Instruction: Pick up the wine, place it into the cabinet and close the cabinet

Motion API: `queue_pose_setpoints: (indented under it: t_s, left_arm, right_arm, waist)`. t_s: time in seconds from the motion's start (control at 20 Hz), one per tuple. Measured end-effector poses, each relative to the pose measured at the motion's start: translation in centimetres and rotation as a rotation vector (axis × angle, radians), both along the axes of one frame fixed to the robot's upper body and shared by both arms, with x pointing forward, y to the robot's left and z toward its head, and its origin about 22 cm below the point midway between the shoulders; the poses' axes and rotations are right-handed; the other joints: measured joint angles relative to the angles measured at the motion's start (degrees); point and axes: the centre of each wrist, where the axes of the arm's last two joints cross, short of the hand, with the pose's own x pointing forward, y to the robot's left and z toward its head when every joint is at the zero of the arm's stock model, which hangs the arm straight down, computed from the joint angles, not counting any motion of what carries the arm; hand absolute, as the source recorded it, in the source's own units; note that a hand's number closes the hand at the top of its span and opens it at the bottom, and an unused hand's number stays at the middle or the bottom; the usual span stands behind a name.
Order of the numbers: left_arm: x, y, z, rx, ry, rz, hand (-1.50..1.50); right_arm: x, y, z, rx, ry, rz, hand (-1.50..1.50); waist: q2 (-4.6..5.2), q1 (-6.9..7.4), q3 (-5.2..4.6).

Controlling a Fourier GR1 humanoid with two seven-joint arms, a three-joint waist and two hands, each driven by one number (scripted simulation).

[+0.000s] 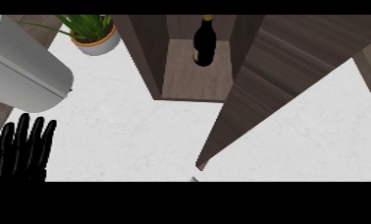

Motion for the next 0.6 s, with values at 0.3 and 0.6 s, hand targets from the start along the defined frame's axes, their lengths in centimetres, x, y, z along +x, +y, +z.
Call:
queue_pose_setpoints:
  t_s: [0.3,0.6]
  left_arm:
    - [-0.4,2.8,0.8,0.001,-0.011,-0.018,-1.5]
    - [-0.3,5.3,1.4,0.004,-0.025,-0.04,-1.5]
  right_arm:
    - [0.9,1.8,1.0,0.022,-0.034,0.003,1.5]
    - [3.4,5.7,2.2,0.039,-0.035,0.009,1.5]
  waist:
    - [0.25,0.83,0.0]
    - [0.48,1.47,0.03]
